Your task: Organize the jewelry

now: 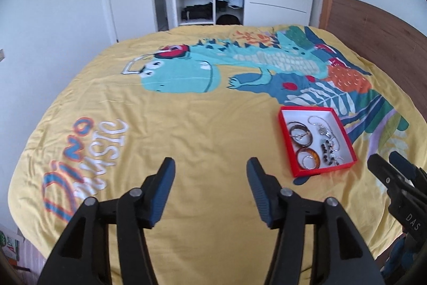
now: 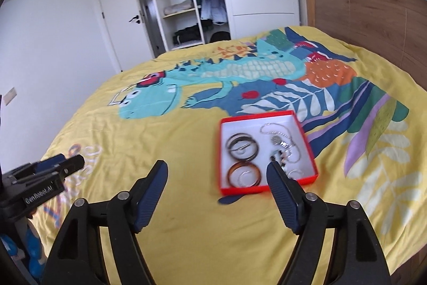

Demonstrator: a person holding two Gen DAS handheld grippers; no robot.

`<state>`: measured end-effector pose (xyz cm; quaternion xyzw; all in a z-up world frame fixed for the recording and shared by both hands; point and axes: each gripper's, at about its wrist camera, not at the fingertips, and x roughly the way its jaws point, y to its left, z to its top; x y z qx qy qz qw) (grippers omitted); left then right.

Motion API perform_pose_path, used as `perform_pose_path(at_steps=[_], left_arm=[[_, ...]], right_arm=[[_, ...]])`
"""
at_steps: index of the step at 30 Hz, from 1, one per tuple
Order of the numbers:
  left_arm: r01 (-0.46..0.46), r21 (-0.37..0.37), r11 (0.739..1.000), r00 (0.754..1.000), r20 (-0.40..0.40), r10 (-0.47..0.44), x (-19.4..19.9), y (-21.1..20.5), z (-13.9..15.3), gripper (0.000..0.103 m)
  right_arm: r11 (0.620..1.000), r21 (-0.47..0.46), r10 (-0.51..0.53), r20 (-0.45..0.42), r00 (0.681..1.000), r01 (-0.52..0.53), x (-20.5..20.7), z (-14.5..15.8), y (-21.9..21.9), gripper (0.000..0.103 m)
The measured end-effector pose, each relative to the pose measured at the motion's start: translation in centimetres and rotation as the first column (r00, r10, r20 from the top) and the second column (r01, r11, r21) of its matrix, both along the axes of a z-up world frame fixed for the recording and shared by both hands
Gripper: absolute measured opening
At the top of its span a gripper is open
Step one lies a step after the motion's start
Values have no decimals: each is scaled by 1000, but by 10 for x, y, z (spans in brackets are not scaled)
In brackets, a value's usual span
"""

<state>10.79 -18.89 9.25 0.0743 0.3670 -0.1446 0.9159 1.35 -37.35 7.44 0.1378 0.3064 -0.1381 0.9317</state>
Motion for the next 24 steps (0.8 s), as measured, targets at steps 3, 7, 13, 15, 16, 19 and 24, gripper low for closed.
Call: perform_pose_path(at_steps=[3, 7, 13, 15, 16, 19, 24], left_arm=[[-24, 4, 1000, 999, 25, 24, -16, 30, 9, 59], [-61, 5, 998, 997, 55, 60, -34, 64, 15, 61], [-92, -19, 996, 991, 92, 93, -61, 106, 21, 61], [-104, -25, 994, 990, 96, 106, -68, 118, 23, 61], [-111, -26, 993, 988, 101, 113, -72, 124, 24, 61], [-140, -20, 990, 981, 132, 142, -83, 137, 28, 61], [-150, -64, 987, 973, 170, 159, -100, 157, 36, 61]], right_arm=[[1000, -5, 17, 1, 1000, -17, -10, 2, 20, 78], [1000, -14, 27, 2, 1000, -27, -24, 5, 44, 81], [998, -44, 38, 3, 999, -38, -41, 11, 71, 88], [998, -54, 36, 5, 999, -36, -46, 14, 77, 90], [998, -60, 35, 8, 999, -35, -50, 15, 81, 91], [997, -73, 37, 15, 999, -36, -57, 19, 91, 92], [994, -98, 42, 28, 999, -39, -69, 25, 103, 94]])
